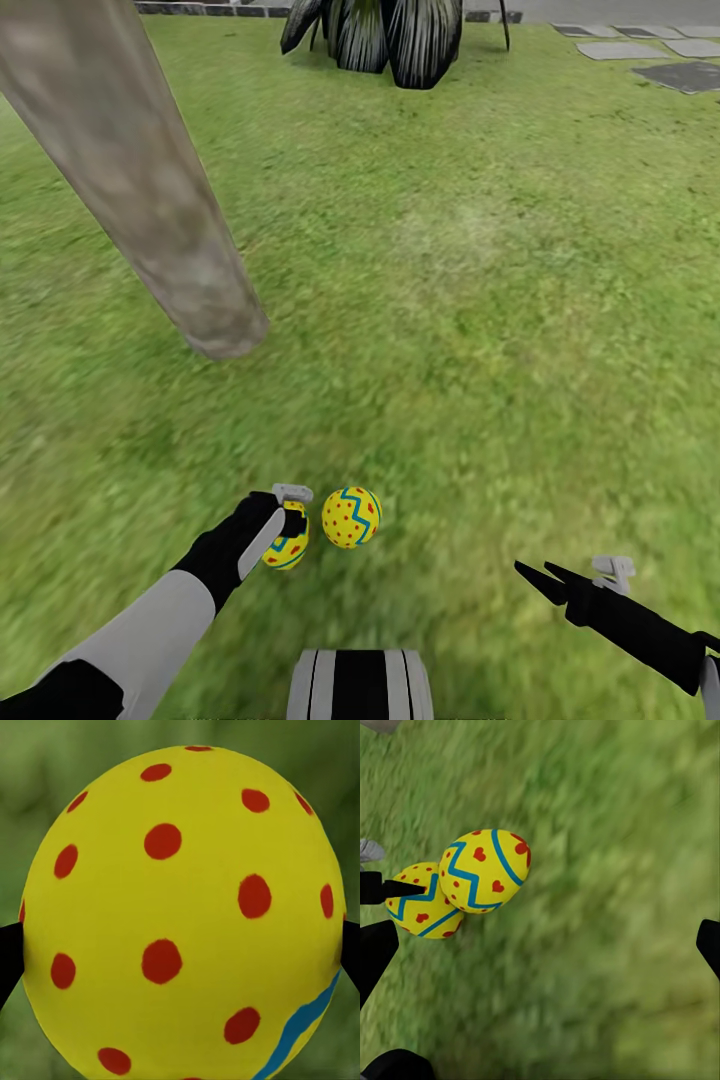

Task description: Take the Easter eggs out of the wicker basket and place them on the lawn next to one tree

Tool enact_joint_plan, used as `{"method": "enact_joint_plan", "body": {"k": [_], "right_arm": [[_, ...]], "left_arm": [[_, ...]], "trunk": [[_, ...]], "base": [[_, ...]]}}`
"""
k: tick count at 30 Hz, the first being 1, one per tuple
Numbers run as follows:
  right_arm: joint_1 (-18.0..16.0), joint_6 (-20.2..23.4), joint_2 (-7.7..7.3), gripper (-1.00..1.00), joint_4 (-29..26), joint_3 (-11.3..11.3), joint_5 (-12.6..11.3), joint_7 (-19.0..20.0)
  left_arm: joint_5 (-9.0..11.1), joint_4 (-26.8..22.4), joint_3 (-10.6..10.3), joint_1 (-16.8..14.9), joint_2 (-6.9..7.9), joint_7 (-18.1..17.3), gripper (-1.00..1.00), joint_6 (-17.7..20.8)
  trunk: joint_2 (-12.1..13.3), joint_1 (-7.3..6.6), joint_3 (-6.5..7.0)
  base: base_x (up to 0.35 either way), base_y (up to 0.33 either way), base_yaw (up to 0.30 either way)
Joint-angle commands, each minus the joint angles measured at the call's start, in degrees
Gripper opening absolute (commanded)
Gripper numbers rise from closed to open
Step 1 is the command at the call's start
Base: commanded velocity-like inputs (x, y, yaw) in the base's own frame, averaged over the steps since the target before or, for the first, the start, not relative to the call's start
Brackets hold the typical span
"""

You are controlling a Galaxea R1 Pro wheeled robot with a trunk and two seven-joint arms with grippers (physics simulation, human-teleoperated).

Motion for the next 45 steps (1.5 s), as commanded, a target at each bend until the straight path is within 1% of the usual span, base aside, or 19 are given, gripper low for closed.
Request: {"method": "enact_joint_plan", "body": {"k": [1,3,4,15,38,41,45], "right_arm": [[0.0,0.4,0.01,1.00,0.0,-0.1,0.2,0.3],[0.0,0.4,0.02,1.00,0.0,-0.1,0.2,0.3],[0.0,0.4,0.02,1.00,0.0,-0.1,0.2,0.3],[0.0,0.4,-0.02,1.00,0.0,-0.1,0.3,0.3],[0.0,0.4,0.04,1.00,0.0,-0.1,0.3,0.3],[0.0,0.4,0.05,1.00,0.0,-0.1,0.3,0.3],[0.0,0.4,0.02,1.00,0.0,-0.1,0.3,0.3]], "left_arm": [[2.0,5.1,-0.3,0.0,0.07,-1.3,-1.00,-4.5],[2.0,5.1,-0.3,0.0,0.07,-1.3,-1.00,-4.5],[2.0,5.2,-0.3,0.0,0.07,-1.3,1.00,-4.5],[2.1,5.2,-0.1,0.0,0.13,-1.3,1.00,-4.5],[2.1,5.2,0.1,0.0,0.17,-1.3,1.00,-4.4],[2.2,5.0,0.1,0.0,0.73,-1.5,1.00,-3.9],[2.2,4.8,0.2,-0.1,1.04,-1.5,1.00,-3.5]], "trunk": [[0.0,0.03,-0.04],[0.0,0.03,-0.04],[0.0,0.03,-0.04],[0.0,0.03,-0.04],[0.3,-0.57,5.05],[0.3,-0.64,5.72],[0.4,-0.75,6.60]], "base": [[0.000,0.000,0.000],[0.000,0.000,0.000],[0.000,0.000,0.000],[0.000,0.000,0.000],[0.000,0.000,0.000],[0.000,0.000,0.000],[0.000,0.000,0.000]]}}
